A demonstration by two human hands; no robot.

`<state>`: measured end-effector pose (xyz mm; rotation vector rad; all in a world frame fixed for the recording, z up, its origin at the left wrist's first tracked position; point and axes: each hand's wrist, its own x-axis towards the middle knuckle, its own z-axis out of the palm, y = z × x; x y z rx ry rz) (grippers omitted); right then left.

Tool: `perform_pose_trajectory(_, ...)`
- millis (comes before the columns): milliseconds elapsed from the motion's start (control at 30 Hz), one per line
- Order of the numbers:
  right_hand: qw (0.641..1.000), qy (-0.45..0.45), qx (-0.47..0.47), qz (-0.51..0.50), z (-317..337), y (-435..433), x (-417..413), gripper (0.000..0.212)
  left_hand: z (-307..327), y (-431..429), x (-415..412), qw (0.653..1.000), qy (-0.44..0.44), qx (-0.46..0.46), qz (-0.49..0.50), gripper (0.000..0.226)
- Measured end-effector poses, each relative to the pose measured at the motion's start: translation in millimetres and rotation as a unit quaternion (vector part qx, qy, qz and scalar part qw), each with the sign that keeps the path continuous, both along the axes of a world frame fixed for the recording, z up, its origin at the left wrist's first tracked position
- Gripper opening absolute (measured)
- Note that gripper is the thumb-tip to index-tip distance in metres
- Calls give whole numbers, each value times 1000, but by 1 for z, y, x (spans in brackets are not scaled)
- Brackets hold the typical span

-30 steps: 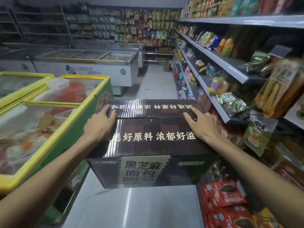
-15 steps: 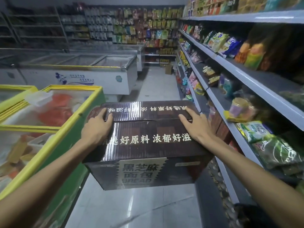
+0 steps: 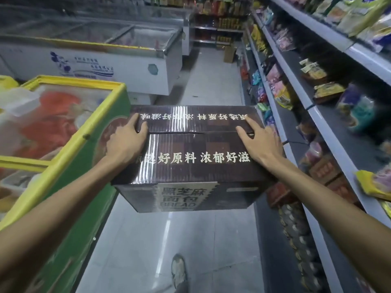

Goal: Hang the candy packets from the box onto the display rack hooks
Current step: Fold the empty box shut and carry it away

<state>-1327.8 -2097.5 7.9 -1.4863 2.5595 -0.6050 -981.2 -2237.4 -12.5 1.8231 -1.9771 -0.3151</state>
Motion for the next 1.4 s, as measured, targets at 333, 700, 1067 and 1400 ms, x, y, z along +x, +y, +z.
perform_pose_trajectory(333,997,-43,45,-46,-66,-169,-68,71,-40,-182,-77,998,-18,44,-46,62)
perform_pose_trajectory(700,991,-83,86,-56,-118,-367,-209,68,-79,-381,-230,992,-17,117,-49,62)
perform_pose_trajectory(1067,993,-82,71,-44,-112,-577,-339,67,-77,-583,-351,996,1,83,-22,63)
perform_pose_trajectory(1400,992,-103,64,-38,-128,-810,-426,66,-99,-820,-437,995,17,95,-13,66)
